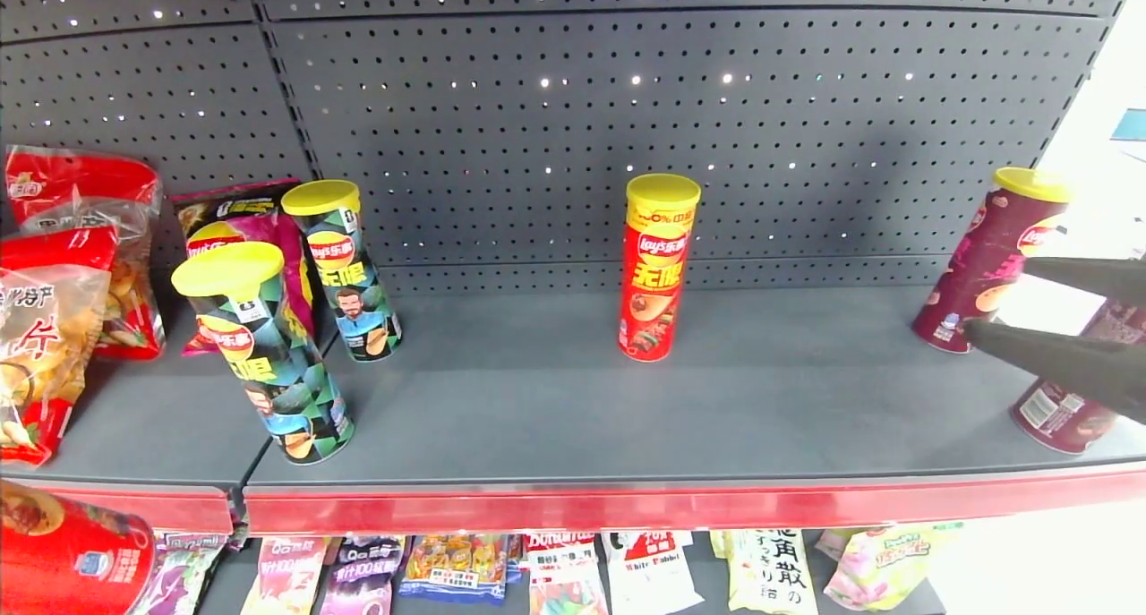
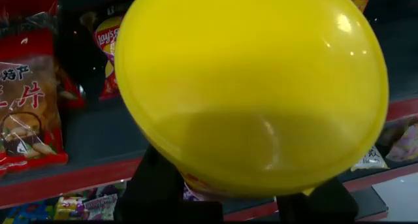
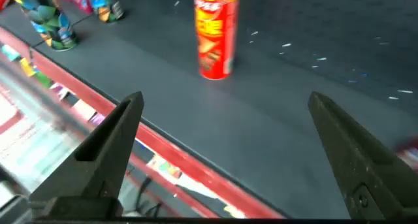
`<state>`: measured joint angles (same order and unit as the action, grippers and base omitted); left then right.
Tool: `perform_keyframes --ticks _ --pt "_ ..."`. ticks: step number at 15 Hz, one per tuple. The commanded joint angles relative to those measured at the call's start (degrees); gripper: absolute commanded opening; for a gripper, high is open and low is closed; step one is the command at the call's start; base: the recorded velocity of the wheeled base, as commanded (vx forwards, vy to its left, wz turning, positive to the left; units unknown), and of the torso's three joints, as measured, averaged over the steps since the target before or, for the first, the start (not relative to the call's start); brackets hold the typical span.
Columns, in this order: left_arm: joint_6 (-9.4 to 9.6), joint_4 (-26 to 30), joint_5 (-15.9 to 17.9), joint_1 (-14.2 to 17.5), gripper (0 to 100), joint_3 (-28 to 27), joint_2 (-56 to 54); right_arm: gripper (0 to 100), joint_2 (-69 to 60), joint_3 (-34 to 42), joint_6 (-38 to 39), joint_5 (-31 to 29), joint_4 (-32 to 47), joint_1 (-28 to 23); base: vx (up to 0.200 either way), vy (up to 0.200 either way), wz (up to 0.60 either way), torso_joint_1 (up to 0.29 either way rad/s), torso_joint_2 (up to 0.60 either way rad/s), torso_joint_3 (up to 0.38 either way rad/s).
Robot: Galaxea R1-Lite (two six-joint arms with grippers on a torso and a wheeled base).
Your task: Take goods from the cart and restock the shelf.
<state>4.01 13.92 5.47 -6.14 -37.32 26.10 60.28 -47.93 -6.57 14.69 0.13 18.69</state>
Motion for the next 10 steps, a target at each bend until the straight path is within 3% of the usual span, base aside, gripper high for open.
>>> perform_keyframes --ticks 1,7,10 --pt "0.03 0.0 -0.1 0.1 0 0.0 1.6 100 15.7 -7.1 1.7 -0.4 -0.2 6.0 0.000 0.000 0.00 0.000 0.00 0.000" --pt "0.21 0.0 -0.7 0.3 0 -0.1 3.4 100 30.3 -7.8 2.3 -0.6 -16.4 6.1 0.000 0.000 0.00 0.000 0.00 0.000" --pt "0.21 0.0 -2.0 0.3 0 -0.1 3.3 100 33.8 -10.3 2.4 -1.2 -17.4 6.0 0.000 0.000 0.00 0.000 0.00 0.000"
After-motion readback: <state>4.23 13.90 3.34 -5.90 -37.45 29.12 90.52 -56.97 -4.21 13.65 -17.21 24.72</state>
